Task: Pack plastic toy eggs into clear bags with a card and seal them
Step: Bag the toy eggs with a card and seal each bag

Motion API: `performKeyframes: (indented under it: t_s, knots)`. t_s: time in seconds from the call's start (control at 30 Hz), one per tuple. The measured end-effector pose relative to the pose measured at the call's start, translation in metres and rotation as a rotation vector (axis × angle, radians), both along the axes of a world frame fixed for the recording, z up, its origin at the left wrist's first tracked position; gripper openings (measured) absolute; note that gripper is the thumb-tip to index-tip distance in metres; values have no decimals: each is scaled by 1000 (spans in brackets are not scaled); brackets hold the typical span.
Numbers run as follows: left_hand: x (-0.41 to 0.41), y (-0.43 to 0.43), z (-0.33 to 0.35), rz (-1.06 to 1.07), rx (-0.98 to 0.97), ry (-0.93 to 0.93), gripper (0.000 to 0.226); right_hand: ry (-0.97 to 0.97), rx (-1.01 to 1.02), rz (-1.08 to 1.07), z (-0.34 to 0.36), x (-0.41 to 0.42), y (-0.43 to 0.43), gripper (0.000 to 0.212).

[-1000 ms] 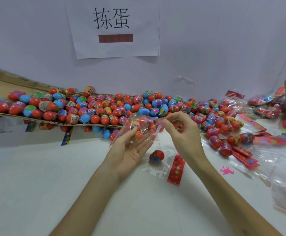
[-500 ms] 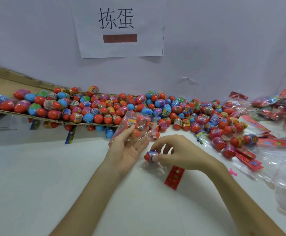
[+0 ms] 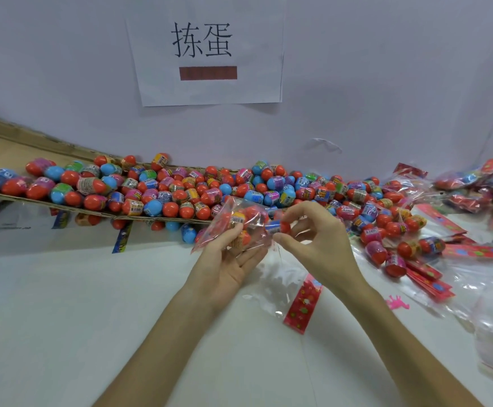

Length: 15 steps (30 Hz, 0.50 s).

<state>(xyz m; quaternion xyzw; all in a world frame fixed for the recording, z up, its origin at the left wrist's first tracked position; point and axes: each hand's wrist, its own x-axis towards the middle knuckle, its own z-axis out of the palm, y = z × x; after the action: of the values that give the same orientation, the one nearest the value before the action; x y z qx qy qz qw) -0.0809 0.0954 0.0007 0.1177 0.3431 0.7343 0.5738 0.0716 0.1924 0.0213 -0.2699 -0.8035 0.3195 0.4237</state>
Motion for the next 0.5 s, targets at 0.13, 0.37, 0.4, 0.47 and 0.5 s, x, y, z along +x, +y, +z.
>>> performKeyframes:
  t_s: [0.13,0.37,0.4,0.47,0.5]
  knots:
    - [2,0,-3,-21,-14,35,24,-17,-29,76,-3,-4,-8,20]
    - [0,0,-3,-14,-12,3,32,-87,15,114,-9,-8,-13,27]
    - [0,0,-3,-9,-10,0,35,-106,31,126,-9,-8,-14,31]
    - [-1,1,-3,2,-12,6,35,-171,54,163,-9,-7,-14,37]
    - [-2,0,-3,1,-10,14,31,-205,53,178,-10,-7,-14,38]
